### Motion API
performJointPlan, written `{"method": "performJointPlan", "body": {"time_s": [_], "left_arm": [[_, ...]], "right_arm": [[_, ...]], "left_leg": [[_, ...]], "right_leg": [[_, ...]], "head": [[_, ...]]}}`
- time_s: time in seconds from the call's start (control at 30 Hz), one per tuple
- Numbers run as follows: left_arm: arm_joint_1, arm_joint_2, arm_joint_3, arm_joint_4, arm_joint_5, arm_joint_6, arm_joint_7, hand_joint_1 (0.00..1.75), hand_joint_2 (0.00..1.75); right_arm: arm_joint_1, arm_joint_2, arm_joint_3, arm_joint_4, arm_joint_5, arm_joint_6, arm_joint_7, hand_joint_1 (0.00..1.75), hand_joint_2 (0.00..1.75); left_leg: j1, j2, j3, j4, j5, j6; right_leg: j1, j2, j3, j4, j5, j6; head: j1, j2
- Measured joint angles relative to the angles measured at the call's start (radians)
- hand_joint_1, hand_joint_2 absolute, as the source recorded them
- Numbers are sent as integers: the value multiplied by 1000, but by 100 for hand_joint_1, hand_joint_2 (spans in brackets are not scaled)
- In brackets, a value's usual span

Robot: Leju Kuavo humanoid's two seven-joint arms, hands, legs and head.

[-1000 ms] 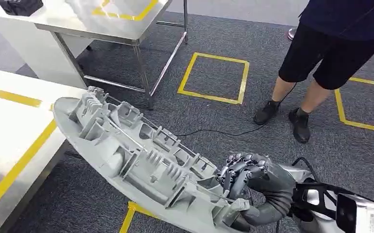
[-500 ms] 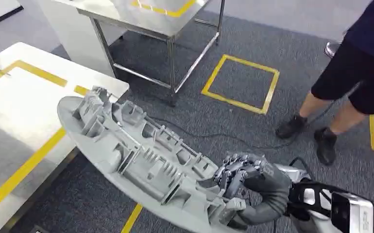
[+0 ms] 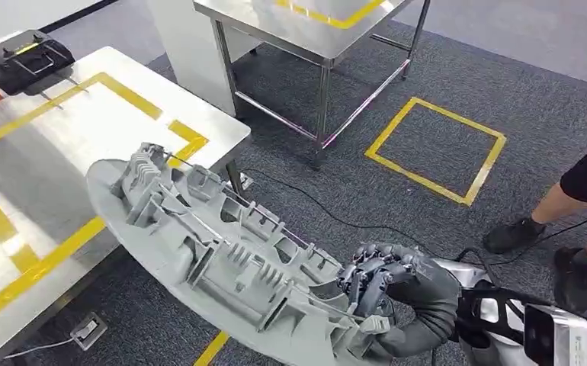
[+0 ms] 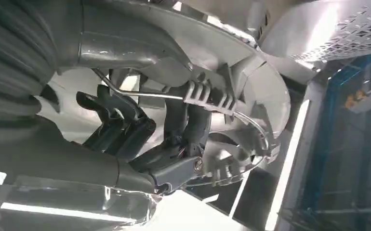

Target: Take the parts from the cabinet and place them on the table.

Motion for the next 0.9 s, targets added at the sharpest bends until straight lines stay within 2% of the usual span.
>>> {"method": "performJointPlan", "body": {"time_s": [0.03,0.07,0.1,0.13,0.17,0.2,0.23,0.27,0.3,0.33,0.43,0.47,0.5,0.53,0.57,0.6,0.63,0.67,0.7,0.73,0.77,0.8,0.83,0.87,0.9], "left_arm": [[-3,1,0,0,1,0,0,0,175],[-8,2,0,0,1,0,0,0,175],[-10,1,0,1,3,0,0,0,175],[-10,0,0,2,3,0,0,0,175],[-9,0,0,4,2,1,2,0,175],[-9,0,1,5,3,1,2,0,175],[-9,0,2,5,3,1,2,0,175],[-9,1,3,5,3,2,2,0,175],[-10,3,3,5,4,3,1,0,175],[-14,3,2,6,5,2,1,0,175],[-8,4,4,6,9,1,2,0,175],[-6,3,5,6,10,1,3,0,175],[-4,2,5,6,15,0,3,0,175],[-7,3,4,6,16,0,4,0,175],[-11,2,4,7,19,0,5,0,175],[-12,0,3,8,19,0,5,0,175],[-13,0,3,8,20,0,5,0,175],[-12,0,3,10,20,0,6,0,175],[-12,-1,3,12,21,-1,6,0,175],[-12,-1,3,13,21,-2,6,0,175],[-12,-1,3,14,21,-2,6,0,175],[-11,0,3,14,21,-3,6,0,175],[-11,1,5,14,21,-3,6,0,175],[-11,1,4,14,23,-3,6,0,175],[-7,0,5,15,22,-3,7,0,175]], "right_arm": [[0,-1,1,0,-2,1,-1,175,175],[1,-2,1,0,-2,0,-1,175,175],[2,-3,3,3,-2,1,-1,175,175],[3,-3,3,3,-2,1,-1,175,175],[3,-3,6,4,-2,1,-1,175,175],[3,-3,7,4,-2,1,-1,175,175],[3,-3,8,4,-2,1,-1,175,175],[3,-2,8,4,-2,1,-1,175,175],[2,-2,8,4,-2,1,-1,175,175],[2,-3,8,4,-2,1,-1,175,175],[-3,0,11,4,-3,1,2,175,175],[-4,0,11,2,-3,1,4,175,175],[-6,0,13,4,-2,1,6,175,175],[-8,0,13,4,-6,1,5,175,175],[-7,-1,13,5,-5,1,5,175,175],[-4,-2,14,8,-4,1,7,175,175],[-4,-3,14,9,-4,1,6,175,175],[-4,-2,15,10,-4,1,7,175,175],[-6,-3,16,10,-4,1,7,175,175],[-8,-3,16,10,-3,1,8,175,175],[-10,-3,16,10,-3,1,10,175,175],[-11,-3,16,11,-3,1,10,175,175],[-12,-3,18,13,-2,1,11,175,175],[-13,-2,18,13,-4,1,11,175,175],[-15,-2,17,14,-3,1,12,175,175]], "left_leg": [[3,28,-34,67,-34,-3],[5,39,-81,157,-73,-4],[6,41,-130,245,-104,-4],[6,41,-157,287,-109,-4],[6,41,-158,281,-93,-2],[5,43,-135,230,-57,2],[0,53,-92,144,-10,12],[-7,81,-38,42,34,28],[-24,141,-4,-23,34,46],[-25,140,-4,-26,29,46],[-28,99,-11,-33,31,50],[-12,81,21,-58,46,55],[-10,69,29,-70,50,55],[-8,57,31,-71,54,59],[-6,41,31,-71,54,59],[-5,23,30,-71,54,59],[-4,5,29,-70,53,58],[-3,-12,30,-69,53,57],[0,-29,32,-69,51,54],[4,-47,33,-65,48,48],[9,-63,33,-56,43,40],[10,-74,25,-46,36,29],[4,-84,16,-34,31,19],[6,-94,10,-34,31,15],[8,-99,8,-35,32,12]], "right_leg": [[3,-10,2,0,-3,-5],[6,-24,3,0,-7,-10],[9,-40,4,0,-9,-14],[12,-53,5,0,-11,-15],[15,-66,7,0,-13,-17],[18,-76,11,0,-16,-16],[23,-89,17,0,-21,-16],[27,-101,24,0,-26,-17],[29,-110,29,-1,-30,-15],[37,-121,28,-1,-34,-10],[36,-158,36,-7,-38,0],[40,-156,36,-7,-46,5],[33,-91,34,22,-57,7],[30,-48,6,83,-83,3],[25,-25,-37,166,-112,2],[20,-17,-81,242,-136,4],[15,-15,-115,296,-145,11],[9,-15,-127,301,-135,21],[3,-15,-114,256,-106,37],[-4,-12,-81,173,-63,54],[-13,3,-37,71,-16,70],[-24,45,-14,7,3,79],[-13,52,-12,14,-1,63],[-11,46,-14,21,-3,42],[-8,38,-17,21,-4,35]], "head": [[-1,0],[0,0],[-1,0],[-1,0],[-1,0],[-1,0],[-1,0],[-1,0],[0,0],[1,0],[-1,0],[-2,0],[5,0],[4,0],[9,0],[8,0],[9,0],[8,0],[9,0],[8,0],[9,0],[11,0],[16,0],[15,0],[12,0]]}}
